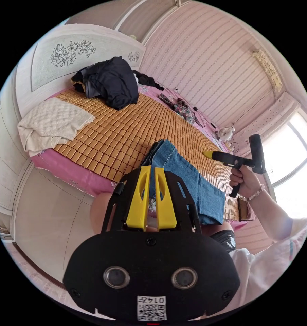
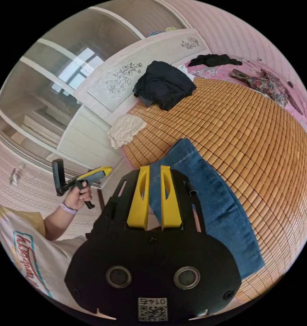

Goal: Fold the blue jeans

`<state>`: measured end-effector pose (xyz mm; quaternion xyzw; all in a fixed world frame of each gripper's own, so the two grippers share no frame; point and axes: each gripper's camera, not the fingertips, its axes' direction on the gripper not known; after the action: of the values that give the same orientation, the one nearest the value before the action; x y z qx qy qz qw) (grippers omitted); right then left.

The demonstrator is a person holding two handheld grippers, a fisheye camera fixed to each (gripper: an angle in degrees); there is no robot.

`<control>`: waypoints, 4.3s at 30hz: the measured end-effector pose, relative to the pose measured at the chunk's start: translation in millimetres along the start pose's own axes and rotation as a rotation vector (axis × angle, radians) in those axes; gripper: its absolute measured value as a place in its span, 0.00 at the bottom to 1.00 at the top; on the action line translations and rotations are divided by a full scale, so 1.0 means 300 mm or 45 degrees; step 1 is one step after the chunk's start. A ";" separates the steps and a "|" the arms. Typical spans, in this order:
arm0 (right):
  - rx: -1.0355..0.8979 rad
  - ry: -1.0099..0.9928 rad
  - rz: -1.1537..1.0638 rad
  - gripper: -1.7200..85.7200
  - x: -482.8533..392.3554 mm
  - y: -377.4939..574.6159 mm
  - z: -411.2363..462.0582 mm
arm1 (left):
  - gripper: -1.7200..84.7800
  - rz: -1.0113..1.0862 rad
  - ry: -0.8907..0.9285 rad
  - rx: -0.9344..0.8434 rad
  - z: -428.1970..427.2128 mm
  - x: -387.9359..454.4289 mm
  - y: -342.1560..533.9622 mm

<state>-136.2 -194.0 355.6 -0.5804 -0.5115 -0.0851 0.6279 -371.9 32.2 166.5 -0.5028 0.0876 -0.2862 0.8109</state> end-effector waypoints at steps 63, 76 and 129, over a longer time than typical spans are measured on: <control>-0.008 0.330 0.786 0.20 0.836 1.039 -0.329 | 0.01 0.238 0.009 -0.385 0.510 0.159 -0.267; -0.095 0.015 0.953 0.17 1.142 1.343 -0.266 | 0.15 0.045 -0.043 -0.443 0.611 -0.045 -0.438; 0.095 0.084 0.397 0.16 0.801 1.503 -0.106 | 0.16 -0.103 0.495 -0.399 0.854 -0.026 -0.219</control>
<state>308.1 37.6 250.4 -0.6259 -0.3970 0.0135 0.6712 -292.7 210.9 344.9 -0.5610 0.2651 -0.3926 0.6789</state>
